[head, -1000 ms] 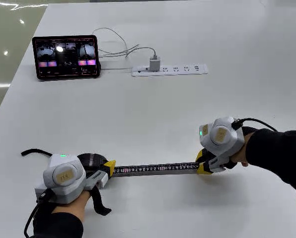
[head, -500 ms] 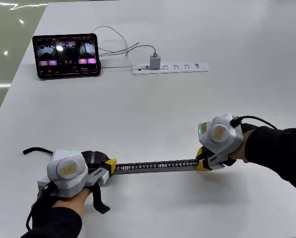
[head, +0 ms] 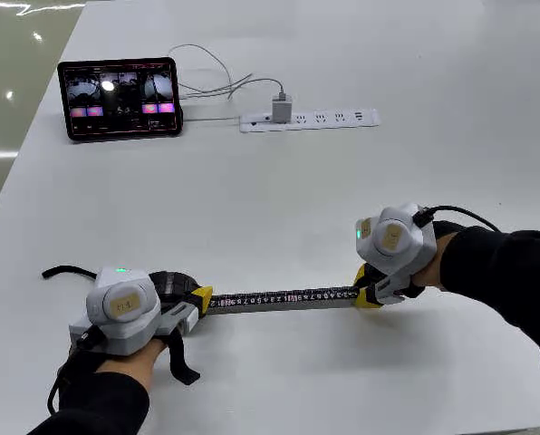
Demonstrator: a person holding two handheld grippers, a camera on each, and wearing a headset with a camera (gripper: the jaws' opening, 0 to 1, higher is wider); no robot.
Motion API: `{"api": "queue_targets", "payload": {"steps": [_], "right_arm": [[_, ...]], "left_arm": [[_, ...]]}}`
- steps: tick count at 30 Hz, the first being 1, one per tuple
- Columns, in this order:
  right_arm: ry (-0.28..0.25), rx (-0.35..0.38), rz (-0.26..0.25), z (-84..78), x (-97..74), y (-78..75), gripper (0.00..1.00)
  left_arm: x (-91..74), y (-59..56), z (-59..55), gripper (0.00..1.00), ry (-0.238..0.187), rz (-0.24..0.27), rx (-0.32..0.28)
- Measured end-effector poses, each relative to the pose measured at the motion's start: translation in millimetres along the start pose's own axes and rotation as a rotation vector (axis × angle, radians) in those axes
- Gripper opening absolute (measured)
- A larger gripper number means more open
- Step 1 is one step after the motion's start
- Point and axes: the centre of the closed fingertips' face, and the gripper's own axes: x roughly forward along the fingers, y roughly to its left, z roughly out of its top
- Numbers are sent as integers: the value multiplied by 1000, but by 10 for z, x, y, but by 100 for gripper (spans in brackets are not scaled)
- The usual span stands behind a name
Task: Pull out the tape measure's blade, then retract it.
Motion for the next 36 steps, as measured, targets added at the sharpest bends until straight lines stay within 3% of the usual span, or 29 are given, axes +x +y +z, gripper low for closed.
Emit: {"api": "queue_targets", "payload": {"steps": [15,22,36], "right_arm": [[18,-6,-8,33,23,3,9],[6,30,-9,53,31,3,9],[-6,19,-9,100,54,4,9]], "left_arm": [[-9,0,1,61,5,0,-3],[-19,-4,-3,61,8,-3,-4],[-22,-6,-2,61,10,-4,-4]]}}
